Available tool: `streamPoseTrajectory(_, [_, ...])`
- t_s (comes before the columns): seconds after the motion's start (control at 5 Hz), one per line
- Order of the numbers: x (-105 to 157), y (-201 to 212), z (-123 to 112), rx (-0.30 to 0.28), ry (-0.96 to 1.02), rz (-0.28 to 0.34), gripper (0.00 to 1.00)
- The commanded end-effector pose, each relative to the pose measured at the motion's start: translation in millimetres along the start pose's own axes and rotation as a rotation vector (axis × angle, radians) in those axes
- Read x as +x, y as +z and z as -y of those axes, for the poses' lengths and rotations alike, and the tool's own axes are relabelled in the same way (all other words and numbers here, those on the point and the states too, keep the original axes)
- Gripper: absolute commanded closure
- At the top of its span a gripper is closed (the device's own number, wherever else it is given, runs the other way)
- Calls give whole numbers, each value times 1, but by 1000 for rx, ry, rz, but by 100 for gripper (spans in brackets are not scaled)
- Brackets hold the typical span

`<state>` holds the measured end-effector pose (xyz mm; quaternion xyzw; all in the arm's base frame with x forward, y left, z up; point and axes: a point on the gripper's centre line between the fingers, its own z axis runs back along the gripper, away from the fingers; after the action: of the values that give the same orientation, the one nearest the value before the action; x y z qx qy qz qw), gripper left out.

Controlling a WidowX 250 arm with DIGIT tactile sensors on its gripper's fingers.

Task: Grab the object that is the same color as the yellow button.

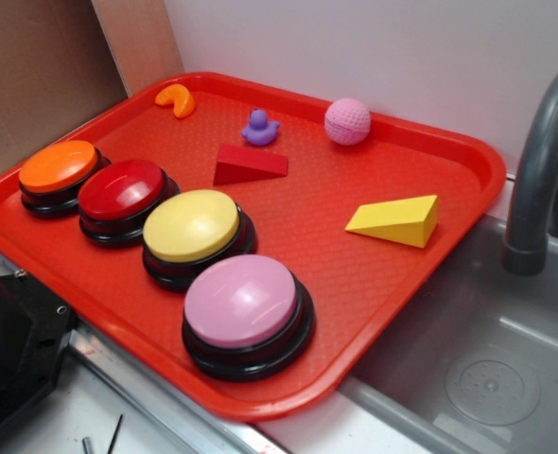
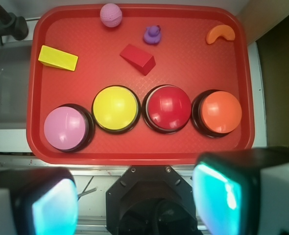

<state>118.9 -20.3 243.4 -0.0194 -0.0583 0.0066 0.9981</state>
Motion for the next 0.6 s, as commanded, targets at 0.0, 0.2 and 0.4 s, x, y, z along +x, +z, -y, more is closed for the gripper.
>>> streamPoseTrajectory(0.0, [0,0,0,0,0,0,0])
streamPoseTrajectory(0.2, [5,-7,4,-10,-82,33,0])
streamPoseTrajectory(0.4, [18,-20,10,5,-195,31,0])
